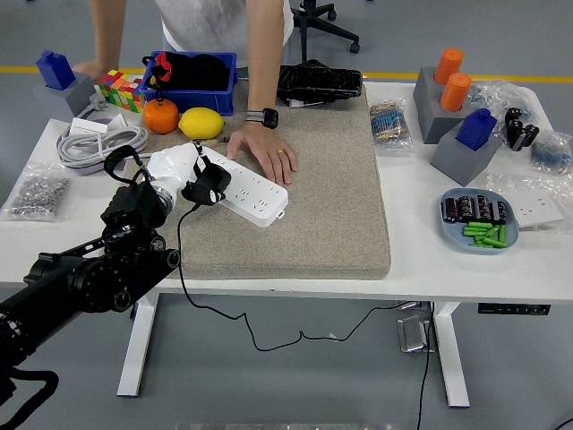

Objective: Press the white button,pick up the black plug,place it near the board,insert it into the board

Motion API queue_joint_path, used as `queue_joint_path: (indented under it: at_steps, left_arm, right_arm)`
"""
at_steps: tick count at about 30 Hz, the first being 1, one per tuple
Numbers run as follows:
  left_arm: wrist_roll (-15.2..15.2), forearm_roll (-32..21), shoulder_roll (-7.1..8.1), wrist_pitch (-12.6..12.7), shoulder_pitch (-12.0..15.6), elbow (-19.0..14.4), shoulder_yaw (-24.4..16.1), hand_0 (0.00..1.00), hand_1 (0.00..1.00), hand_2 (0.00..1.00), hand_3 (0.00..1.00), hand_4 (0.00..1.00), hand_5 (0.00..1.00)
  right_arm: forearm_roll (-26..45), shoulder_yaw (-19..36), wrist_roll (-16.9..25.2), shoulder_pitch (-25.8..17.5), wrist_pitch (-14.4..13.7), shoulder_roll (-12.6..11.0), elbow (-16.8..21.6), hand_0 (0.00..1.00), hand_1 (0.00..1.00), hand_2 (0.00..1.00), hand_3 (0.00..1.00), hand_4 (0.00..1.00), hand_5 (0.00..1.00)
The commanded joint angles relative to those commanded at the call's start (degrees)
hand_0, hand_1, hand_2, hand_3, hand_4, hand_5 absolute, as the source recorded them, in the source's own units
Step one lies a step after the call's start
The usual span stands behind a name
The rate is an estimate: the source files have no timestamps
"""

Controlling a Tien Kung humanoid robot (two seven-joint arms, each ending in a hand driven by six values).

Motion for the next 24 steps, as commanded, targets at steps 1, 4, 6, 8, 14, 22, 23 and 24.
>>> queue_joint_path:
  at_steps: [1, 4, 6, 8, 14, 22, 23, 24]
  left_arm:
    - [0.0, -0.1, -0.06, -0.1, 0.1, -0.1, 0.1, 0.308, 0.287, 0.295, 0.547, 0.694, 0.002]
    - [0.1, -0.2, -0.17, -0.2, 0.2, -0.3, 0.1, 0.308, 0.287, 0.295, 0.547, 0.694, 0.002]
    - [0.2, -0.2, -0.20, -0.2, 0.2, -0.5, 0.2, 0.304, 0.285, 0.295, 0.547, 0.693, 0.002]
    - [0.3, -0.1, -0.26, -0.2, 0.2, -0.6, 0.2, 0.304, 0.285, 0.295, 0.547, 0.693, 0.002]
    - [0.8, -0.1, -0.24, -0.7, 0.0, -0.4, 0.1, 0.304, 0.283, 0.294, 0.547, 0.694, 0.002]
    - [1.7, -0.2, -0.32, -2.1, -0.1, -0.1, -0.1, 0.304, 0.299, 0.316, 0.548, 0.700, 0.002]
    - [1.7, -0.3, -0.31, -2.4, 0.0, -0.1, -0.1, 0.304, 0.299, 0.316, 0.548, 0.700, 0.002]
    - [1.7, -0.4, -0.30, -2.6, 0.0, 0.0, -0.1, 0.261, 0.348, 0.383, 0.542, 0.856, 0.002]
  right_arm:
    - [0.0, 0.0, 0.0, 0.0, 0.0, 0.0, 0.0, 0.667, 0.584, 0.576, 0.565, 0.615, 0.283]
    - [0.0, 0.0, 0.0, 0.0, 0.0, 0.0, 0.0, 0.667, 0.584, 0.576, 0.565, 0.615, 0.283]
    - [0.0, -0.1, 0.0, 0.0, 0.0, 0.0, 0.1, 0.667, 0.584, 0.575, 0.564, 0.615, 0.283]
    - [0.0, -0.1, 0.0, 0.0, 0.0, 0.0, 0.1, 0.667, 0.584, 0.575, 0.564, 0.615, 0.283]
    - [0.0, -0.1, 0.0, 0.0, 0.0, -0.1, 0.1, 0.667, 0.584, 0.576, 0.564, 0.615, 0.283]
    - [0.0, 0.2, 0.0, -0.1, 0.0, 0.0, 0.1, 0.667, 0.583, 0.576, 0.564, 0.615, 0.282]
    - [-0.1, 0.2, 0.0, -0.1, 0.0, 0.0, 0.1, 0.667, 0.583, 0.576, 0.564, 0.615, 0.282]
    - [-0.1, 0.2, 0.0, -0.1, 0.0, 0.0, 0.2, 0.667, 0.584, 0.576, 0.564, 0.614, 0.281]
